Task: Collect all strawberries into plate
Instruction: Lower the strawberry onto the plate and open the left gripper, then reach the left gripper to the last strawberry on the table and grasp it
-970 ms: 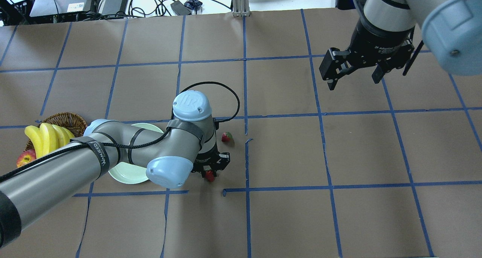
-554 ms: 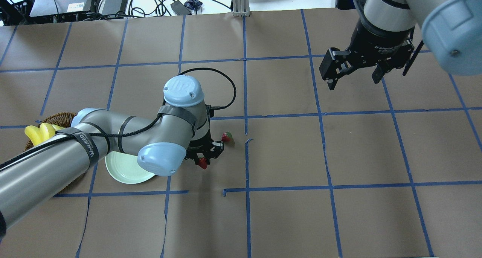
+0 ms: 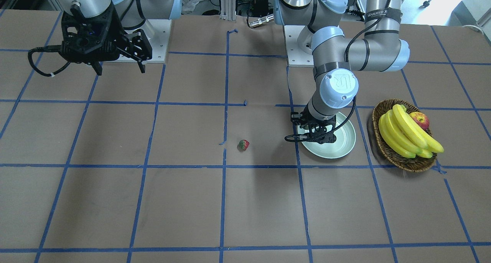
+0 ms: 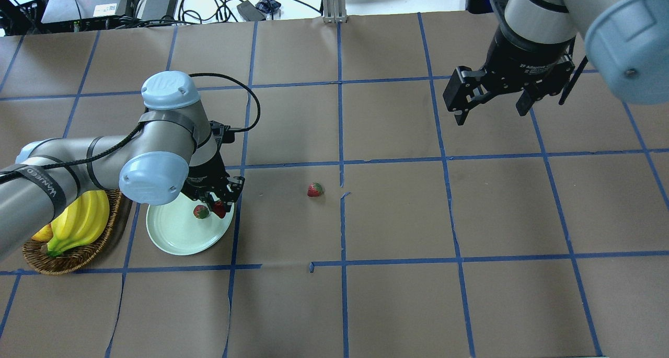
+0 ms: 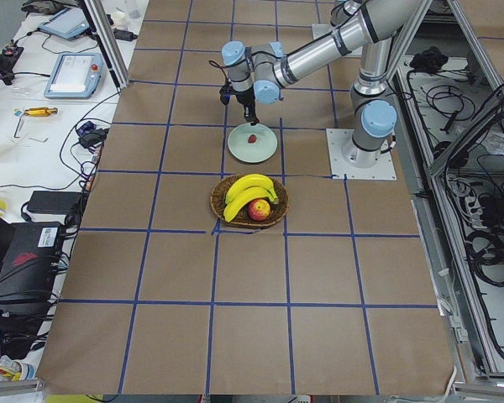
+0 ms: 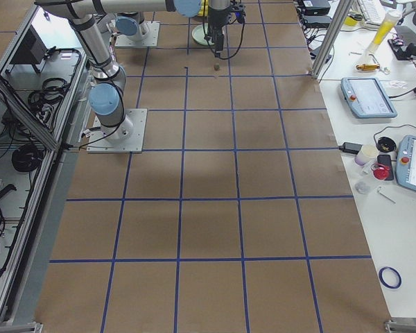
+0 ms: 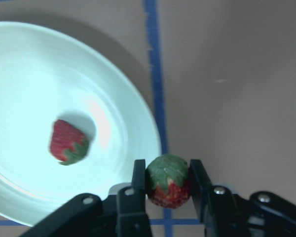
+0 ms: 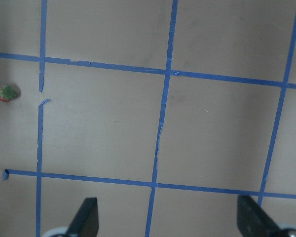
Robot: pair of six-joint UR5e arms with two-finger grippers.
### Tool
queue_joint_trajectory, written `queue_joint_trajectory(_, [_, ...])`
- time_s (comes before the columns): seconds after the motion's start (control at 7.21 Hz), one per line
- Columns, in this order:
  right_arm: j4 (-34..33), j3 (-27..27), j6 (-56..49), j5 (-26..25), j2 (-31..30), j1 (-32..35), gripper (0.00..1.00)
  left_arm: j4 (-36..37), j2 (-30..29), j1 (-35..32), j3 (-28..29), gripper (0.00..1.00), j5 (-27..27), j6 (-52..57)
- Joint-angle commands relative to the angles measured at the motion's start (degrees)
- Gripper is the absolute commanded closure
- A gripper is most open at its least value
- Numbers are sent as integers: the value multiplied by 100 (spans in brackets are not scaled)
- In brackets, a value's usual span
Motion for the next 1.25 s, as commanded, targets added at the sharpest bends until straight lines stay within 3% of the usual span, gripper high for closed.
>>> queue_joint_trajectory(0.0, [7, -22, 5, 7, 8, 7, 0, 0, -28, 74, -87, 0, 9, 36])
queue_joint_trajectory(0.28, [-2, -22, 5, 7, 9, -2, 0, 78, 24, -179, 27, 0, -79, -469])
queue_joint_trajectory(0.55, [-2, -22, 5, 7, 9, 7, 0, 254, -228, -898, 683, 0, -882, -1813])
queue_joint_trajectory(0.69, [7, -22, 5, 7, 9, 7, 0, 742, -526, -1180, 870, 2, -1253, -2585])
queue_joint_trajectory(1.11, [7, -22, 5, 7, 9, 7, 0, 1345, -1178, -1771, 915, 10, -1099, -3488])
